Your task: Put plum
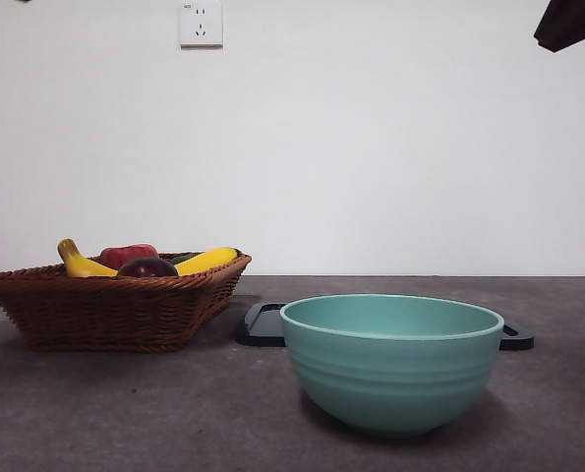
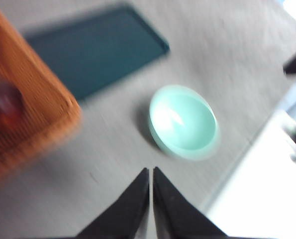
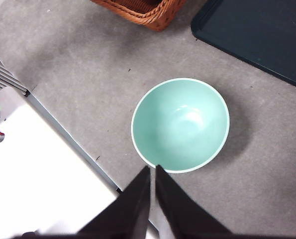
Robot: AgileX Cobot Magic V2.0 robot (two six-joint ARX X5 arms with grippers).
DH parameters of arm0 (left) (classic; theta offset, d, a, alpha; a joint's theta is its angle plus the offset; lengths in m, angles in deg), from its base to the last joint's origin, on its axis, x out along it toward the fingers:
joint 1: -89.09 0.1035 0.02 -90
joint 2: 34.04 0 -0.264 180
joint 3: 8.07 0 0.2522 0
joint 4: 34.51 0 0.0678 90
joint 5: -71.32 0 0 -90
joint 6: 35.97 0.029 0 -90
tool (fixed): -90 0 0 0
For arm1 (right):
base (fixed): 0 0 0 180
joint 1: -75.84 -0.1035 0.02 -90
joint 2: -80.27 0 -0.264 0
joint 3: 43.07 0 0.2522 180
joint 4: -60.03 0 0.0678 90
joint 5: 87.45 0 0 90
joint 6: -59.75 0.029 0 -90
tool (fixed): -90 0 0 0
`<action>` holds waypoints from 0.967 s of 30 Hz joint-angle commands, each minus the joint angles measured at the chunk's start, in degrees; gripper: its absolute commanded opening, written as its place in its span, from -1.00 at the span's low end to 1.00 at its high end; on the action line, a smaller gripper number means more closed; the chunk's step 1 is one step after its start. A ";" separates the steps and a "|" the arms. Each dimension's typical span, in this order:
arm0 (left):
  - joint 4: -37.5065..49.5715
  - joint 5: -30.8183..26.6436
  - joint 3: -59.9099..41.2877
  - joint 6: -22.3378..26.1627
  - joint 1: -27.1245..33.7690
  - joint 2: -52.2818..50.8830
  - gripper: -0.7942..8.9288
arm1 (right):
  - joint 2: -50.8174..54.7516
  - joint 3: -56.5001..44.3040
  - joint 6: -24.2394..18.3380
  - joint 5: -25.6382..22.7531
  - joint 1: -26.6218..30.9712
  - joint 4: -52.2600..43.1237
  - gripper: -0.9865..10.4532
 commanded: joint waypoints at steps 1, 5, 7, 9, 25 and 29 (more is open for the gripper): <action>9.42 -3.26 0.81 1.44 2.38 -2.38 -0.82 | -0.33 1.05 -0.70 0.00 -0.35 -0.42 -0.82; 24.04 -8.96 -2.03 1.27 7.74 -7.32 -0.82 | -0.33 1.05 -0.70 0.02 -0.35 -0.42 -0.82; 30.27 -12.07 -4.76 1.27 10.49 -10.38 -0.82 | -0.33 1.05 -0.70 0.00 -0.35 -0.42 -0.82; 35.98 -15.91 -8.79 1.29 12.98 -13.92 -0.82 | -0.33 1.05 -0.70 0.02 -0.35 -0.42 -0.82; 44.65 -28.89 -40.74 0.17 19.74 -37.16 -0.82 | -0.33 1.05 -0.70 0.00 -0.35 -0.42 -0.82; 44.26 -28.89 -45.66 -0.68 19.78 -40.37 -0.82 | -0.33 1.05 -0.70 0.02 -0.35 -0.42 -0.82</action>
